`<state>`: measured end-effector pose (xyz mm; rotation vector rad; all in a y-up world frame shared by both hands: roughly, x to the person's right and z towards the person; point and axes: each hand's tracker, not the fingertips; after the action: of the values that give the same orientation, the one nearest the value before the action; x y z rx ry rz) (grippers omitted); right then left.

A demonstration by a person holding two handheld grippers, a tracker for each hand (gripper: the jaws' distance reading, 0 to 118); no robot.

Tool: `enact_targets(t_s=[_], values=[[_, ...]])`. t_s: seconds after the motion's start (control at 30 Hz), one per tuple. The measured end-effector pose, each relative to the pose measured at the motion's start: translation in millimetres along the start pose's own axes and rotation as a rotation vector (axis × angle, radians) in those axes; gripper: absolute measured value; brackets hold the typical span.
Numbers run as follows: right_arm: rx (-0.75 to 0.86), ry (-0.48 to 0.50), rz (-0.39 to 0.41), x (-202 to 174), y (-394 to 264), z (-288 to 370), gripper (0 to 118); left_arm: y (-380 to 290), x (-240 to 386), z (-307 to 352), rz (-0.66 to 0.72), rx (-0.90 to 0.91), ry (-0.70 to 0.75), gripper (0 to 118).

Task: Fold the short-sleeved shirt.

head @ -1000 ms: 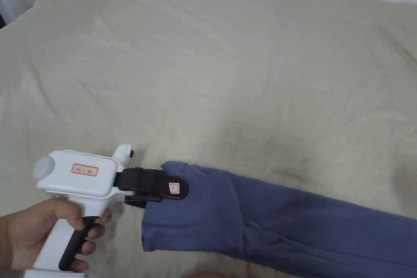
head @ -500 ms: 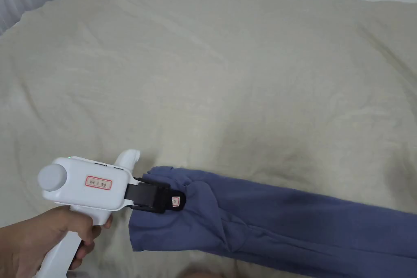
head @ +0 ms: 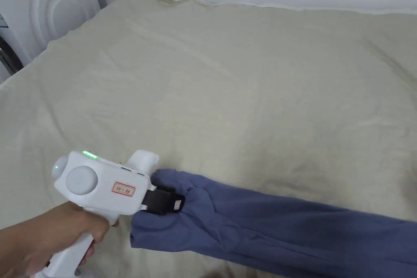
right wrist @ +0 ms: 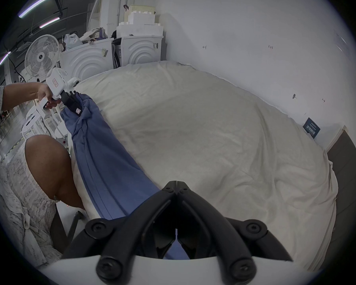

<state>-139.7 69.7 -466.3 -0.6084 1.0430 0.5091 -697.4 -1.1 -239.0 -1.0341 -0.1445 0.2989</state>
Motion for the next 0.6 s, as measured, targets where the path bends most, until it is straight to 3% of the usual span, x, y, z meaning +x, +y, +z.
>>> enact_targets(t_s=[0.13,0.4,0.47,0.6], values=[[0.018,-0.002,0.003,1.8,3.1,2.5,0,-1.6,-32.0,15.7,0.064,-0.035,0.029,19],[0.055,0.006,0.006,-0.1,7.7,4.1,0,-4.6,-115.4,76.9,0.145,-0.136,0.262,19],[0.068,0.011,0.004,-0.9,7.2,5.3,0,-1.0,-116.2,88.2,0.15,-0.14,0.331,19],[0.083,0.018,0.002,-4.5,6.3,8.5,0,7.4,-84.5,98.9,0.108,-0.108,0.324,19]])
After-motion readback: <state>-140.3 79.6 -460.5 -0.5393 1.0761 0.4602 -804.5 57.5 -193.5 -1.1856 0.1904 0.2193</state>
